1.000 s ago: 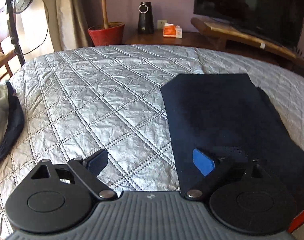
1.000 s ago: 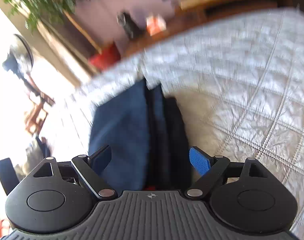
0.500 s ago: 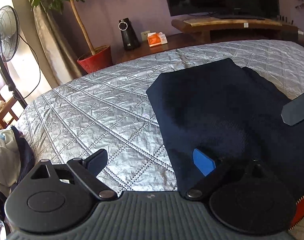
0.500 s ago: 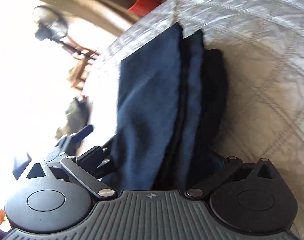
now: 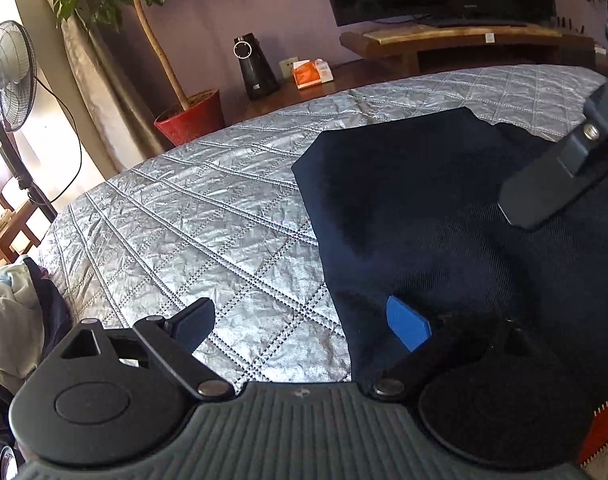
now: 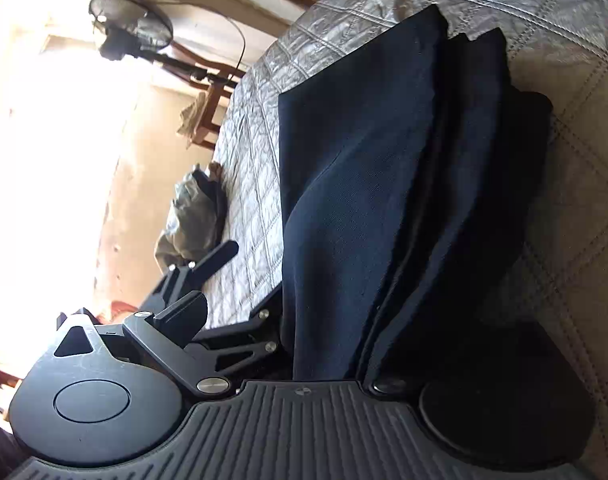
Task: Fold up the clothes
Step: 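Grasp the folded navy pants stack with the right gripper and lift it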
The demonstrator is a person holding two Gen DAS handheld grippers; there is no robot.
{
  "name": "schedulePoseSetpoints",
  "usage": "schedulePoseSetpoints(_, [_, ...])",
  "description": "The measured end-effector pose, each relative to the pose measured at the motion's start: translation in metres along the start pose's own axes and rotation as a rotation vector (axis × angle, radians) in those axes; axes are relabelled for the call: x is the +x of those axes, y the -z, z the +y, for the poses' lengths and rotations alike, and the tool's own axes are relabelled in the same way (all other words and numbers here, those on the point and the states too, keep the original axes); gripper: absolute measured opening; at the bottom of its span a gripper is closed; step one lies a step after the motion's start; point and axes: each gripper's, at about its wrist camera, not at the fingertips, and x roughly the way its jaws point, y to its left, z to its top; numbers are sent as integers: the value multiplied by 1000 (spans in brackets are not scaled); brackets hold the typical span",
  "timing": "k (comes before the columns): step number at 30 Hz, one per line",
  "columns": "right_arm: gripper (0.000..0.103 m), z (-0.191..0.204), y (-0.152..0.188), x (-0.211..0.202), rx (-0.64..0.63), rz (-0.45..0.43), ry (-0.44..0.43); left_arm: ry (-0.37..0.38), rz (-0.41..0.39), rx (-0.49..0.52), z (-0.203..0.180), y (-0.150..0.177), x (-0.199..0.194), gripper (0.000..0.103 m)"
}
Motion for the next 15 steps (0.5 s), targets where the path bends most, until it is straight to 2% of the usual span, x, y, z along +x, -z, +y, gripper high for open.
schedulePoseSetpoints(1, [97,-3,-1,-4,24,-14,-2,7,6,-12,2,0,1,92])
schedulePoseSetpoints(2, [85,-6,0,-7,37,-28,14,12,10,-21,3,0,1,92])
schedulePoseSetpoints(3, [68,-9,3,-10,46,-38,44,14,12,-23,3,1,1,92])
schedulePoseSetpoints(4, [60,-11,6,-12,43,-50,72,13,11,-21,3,1,0,92])
schedulePoseSetpoints(5, [41,-12,10,-15,40,-61,99,12,10,-19,2,2,-1,92])
schedulePoseSetpoints(6, [34,-14,13,-18,37,-72,125,12,10,-18,2,2,-2,92])
schedulePoseSetpoints(9, [33,-9,18,-12,22,-60,142,14,7,-23,3,2,-3,92])
schedulePoseSetpoints(10, [30,-9,21,-10,35,-62,111,16,3,-30,4,2,-4,92])
schedulePoseSetpoints(12, [22,-14,27,-12,83,-107,49,20,-6,-46,7,1,-6,92])
schedulePoseSetpoints(15, [18,-29,46,-23,171,-220,-38,26,-18,-69,12,0,-8,92])
